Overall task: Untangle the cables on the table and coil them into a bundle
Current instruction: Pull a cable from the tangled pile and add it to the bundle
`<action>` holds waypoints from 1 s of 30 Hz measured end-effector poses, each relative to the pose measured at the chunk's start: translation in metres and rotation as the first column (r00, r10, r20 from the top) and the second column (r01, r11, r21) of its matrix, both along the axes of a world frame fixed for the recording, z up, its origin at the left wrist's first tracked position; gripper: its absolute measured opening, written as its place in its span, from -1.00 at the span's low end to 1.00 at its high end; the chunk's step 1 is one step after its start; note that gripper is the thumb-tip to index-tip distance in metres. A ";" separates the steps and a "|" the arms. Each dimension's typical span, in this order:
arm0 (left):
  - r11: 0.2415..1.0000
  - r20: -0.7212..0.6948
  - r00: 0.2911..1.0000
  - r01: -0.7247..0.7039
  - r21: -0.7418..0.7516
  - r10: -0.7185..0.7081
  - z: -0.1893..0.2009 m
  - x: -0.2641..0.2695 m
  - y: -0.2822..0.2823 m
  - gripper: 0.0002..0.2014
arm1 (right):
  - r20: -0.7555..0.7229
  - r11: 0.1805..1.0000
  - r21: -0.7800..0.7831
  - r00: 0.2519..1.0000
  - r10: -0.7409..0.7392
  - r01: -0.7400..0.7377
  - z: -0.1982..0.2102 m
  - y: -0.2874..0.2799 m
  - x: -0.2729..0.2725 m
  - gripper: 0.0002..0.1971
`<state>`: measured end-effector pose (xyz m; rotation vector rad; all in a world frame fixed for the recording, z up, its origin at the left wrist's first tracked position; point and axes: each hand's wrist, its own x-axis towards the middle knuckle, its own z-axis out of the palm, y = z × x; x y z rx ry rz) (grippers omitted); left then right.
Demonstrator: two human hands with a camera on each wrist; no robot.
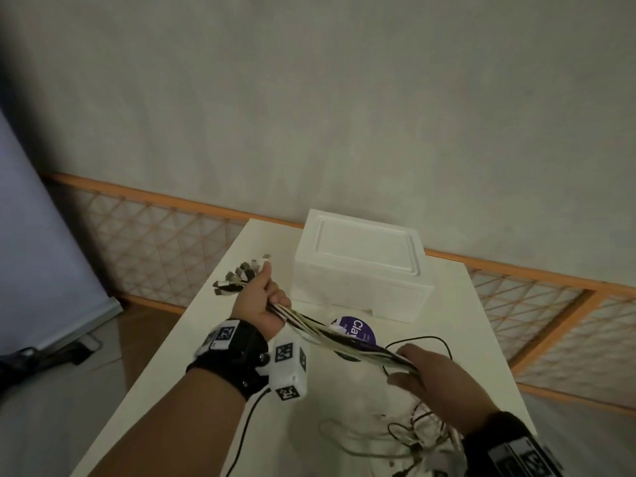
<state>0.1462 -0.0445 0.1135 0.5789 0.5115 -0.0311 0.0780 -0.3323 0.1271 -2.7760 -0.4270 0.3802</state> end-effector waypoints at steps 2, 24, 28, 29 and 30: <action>1.000 0.027 1.000 0.006 0.023 -0.007 0.000 -0.008 -0.015 -0.60 | -0.100 0.989 -0.148 0.995 -0.028 0.013 -0.005 -0.011 0.014 -0.01; 0.972 0.276 0.961 0.099 -0.212 -0.037 -0.017 -0.039 -0.008 -0.18 | 0.288 0.980 0.005 0.938 0.191 -0.201 -0.011 0.127 0.037 -0.64; 0.999 0.132 0.990 0.044 -0.005 -0.043 -0.011 -0.029 -0.011 -0.60 | 0.232 0.983 -0.073 0.955 0.183 -0.170 -0.011 0.125 0.038 -0.78; 0.999 0.117 0.993 0.027 0.037 -0.031 -0.011 -0.028 -0.016 -0.71 | 0.212 0.986 -0.061 0.963 0.164 -0.154 -0.011 0.126 0.039 -0.81; 0.998 0.102 0.995 0.012 0.054 -0.018 -0.010 -0.028 -0.021 -0.78 | 0.195 0.990 -0.033 0.971 0.142 -0.138 -0.011 0.128 0.040 -0.84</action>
